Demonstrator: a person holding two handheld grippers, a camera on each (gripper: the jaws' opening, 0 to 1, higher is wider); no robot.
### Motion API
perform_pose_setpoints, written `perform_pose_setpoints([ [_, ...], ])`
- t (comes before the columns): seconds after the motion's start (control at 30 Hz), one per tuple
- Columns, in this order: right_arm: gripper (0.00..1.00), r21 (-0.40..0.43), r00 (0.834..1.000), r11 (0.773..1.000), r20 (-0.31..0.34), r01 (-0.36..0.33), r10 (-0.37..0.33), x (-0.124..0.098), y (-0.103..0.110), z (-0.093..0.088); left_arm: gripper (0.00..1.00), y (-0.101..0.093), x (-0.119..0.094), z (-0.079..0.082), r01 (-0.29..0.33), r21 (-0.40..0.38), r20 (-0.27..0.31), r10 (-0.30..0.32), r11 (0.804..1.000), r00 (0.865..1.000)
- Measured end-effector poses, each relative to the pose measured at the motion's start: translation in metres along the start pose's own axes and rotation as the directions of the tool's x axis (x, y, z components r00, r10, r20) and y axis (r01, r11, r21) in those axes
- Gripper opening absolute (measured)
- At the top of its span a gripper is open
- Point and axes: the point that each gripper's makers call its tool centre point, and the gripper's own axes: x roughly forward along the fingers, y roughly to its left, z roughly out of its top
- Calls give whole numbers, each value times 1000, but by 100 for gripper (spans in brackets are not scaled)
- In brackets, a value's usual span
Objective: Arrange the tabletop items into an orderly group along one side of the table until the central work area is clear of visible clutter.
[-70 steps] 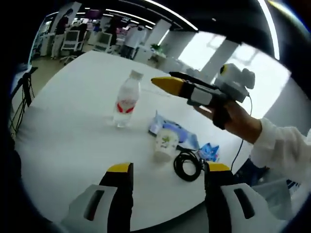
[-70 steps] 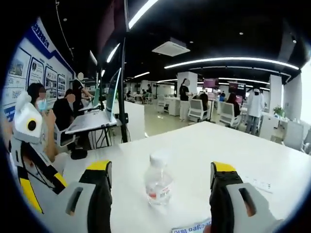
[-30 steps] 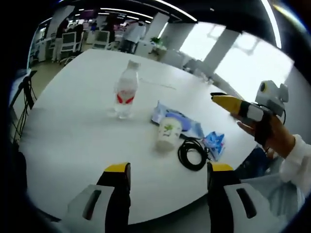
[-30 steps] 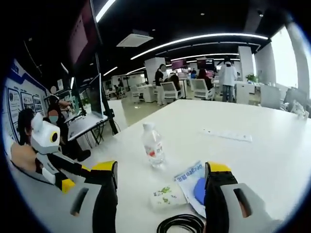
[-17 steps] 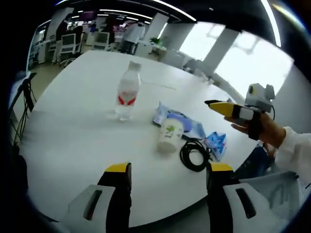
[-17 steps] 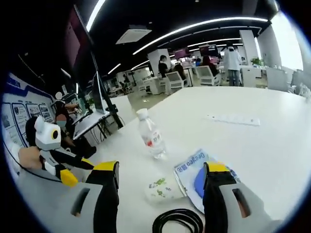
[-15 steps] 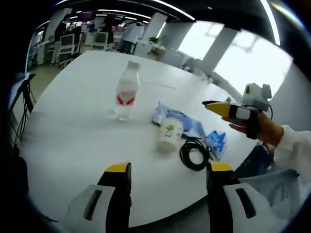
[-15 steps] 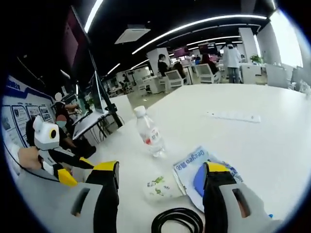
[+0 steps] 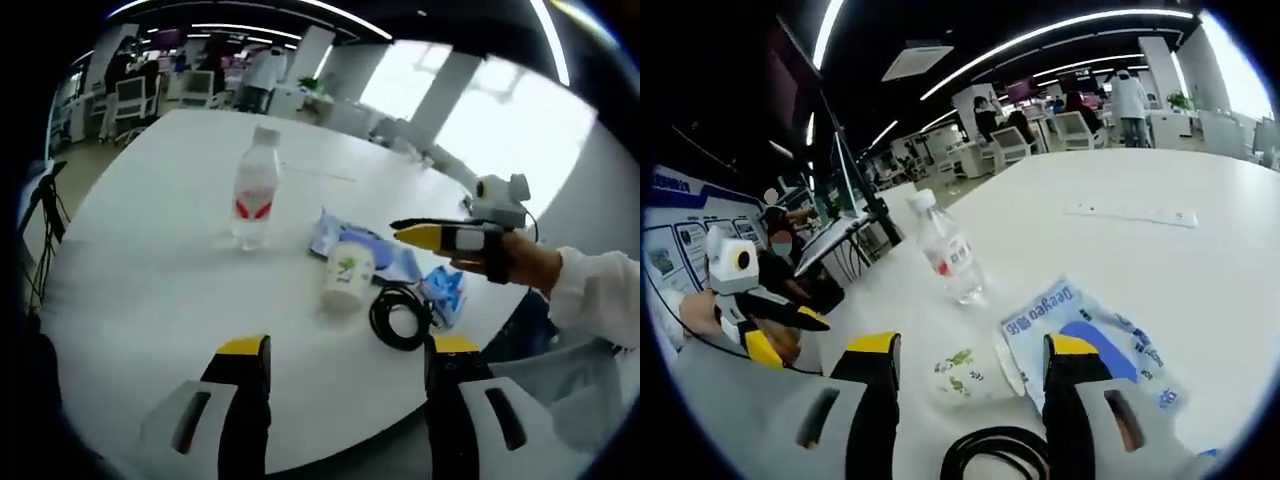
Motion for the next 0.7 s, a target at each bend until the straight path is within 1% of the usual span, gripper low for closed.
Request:
perform_pose_setpoints([
  [0.07, 54, 7, 1000, 1000, -12, -9, 9, 6, -3, -4, 57, 1, 0, -3, -2, 7, -11, 2, 1000, 1000],
  [0.17, 54, 10, 999, 1000, -29, -14, 14, 12, -1, -9, 57, 1, 0, -4, 0, 4, -12, 0, 1000, 1000],
  [0.3, 50, 14, 998, 999, -56, -33, 34, 21, 2, -18, 57, 0, 0, -4, 3, 4, -12, -3, 1000, 1000],
  [0.43, 48, 29, 998, 999, -53, -42, 44, 26, 4, -18, 56, 0, -1, -5, 1, -1, -15, -1, 1000, 1000],
  [0.6, 44, 50, 996, 997, -69, -51, 54, 30, 3, -20, 55, 4, -4, -2, -11, -12, 1, 11, 1000, 1000],
  [0.63, 44, 86, 997, 995, -57, -43, 48, 30, 2, -20, 55, 4, -4, 0, -8, -18, 8, 8, 1000, 1000],
  [0.7, 42, 170, 997, 985, -57, -35, 46, 32, -1, -24, 56, -1, -5, 8, 23, -56, 51, -20, 998, 998],
])
